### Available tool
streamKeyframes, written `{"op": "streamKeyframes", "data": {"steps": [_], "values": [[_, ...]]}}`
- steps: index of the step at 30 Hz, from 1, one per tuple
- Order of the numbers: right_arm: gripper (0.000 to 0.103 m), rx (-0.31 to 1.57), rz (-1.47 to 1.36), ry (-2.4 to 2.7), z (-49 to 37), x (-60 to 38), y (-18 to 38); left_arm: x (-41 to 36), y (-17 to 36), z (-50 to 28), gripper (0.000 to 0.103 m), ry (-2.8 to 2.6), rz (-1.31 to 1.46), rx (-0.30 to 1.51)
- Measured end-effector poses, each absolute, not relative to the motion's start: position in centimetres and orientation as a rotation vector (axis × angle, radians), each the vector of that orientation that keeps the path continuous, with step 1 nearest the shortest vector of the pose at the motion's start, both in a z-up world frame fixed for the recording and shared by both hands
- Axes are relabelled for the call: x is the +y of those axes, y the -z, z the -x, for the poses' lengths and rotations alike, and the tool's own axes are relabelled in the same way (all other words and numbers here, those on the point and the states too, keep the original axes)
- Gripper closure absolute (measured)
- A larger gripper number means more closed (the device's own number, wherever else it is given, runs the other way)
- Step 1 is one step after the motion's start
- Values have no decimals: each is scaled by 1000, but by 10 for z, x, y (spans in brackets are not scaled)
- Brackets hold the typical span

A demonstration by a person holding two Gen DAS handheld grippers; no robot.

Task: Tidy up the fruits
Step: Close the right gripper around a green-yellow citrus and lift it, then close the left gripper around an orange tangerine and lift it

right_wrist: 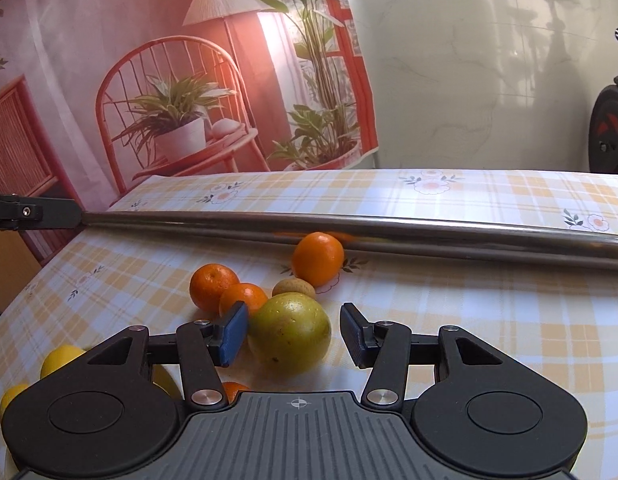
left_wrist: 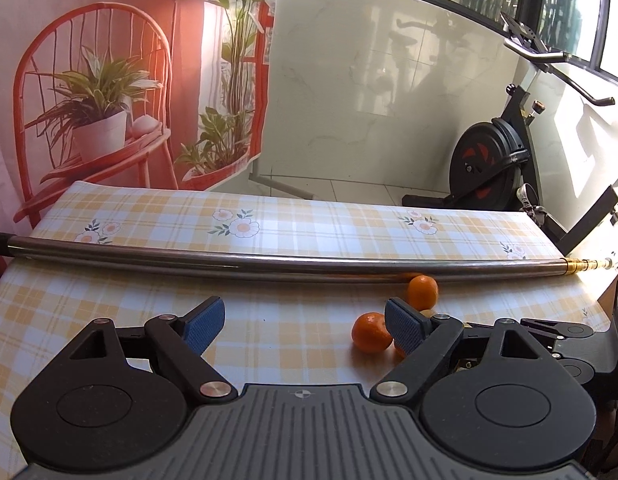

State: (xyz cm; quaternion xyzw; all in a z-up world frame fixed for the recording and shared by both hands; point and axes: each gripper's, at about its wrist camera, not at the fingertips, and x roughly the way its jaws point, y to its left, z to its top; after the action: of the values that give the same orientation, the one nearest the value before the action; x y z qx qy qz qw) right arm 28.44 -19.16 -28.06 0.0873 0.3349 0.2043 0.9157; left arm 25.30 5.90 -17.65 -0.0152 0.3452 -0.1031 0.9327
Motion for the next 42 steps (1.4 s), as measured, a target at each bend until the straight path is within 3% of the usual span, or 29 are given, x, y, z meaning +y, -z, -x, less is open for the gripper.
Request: {"op": "streamKeyframes", "data": {"steps": [9,16,32,42], "values": [[60,676,-158,-428,-277,-183,284,51,182,-256,14,209,-1,724],[60,563,-169,-315,-252,-209,283,47,183,-256,14,212,-8,728],[60,470,-229,-168,-215,-252,290,29,202,-288,15,290,133,806],[60,466,-237,-182,-214,-251,289,11,217,-285,25,373,107,848]]}}
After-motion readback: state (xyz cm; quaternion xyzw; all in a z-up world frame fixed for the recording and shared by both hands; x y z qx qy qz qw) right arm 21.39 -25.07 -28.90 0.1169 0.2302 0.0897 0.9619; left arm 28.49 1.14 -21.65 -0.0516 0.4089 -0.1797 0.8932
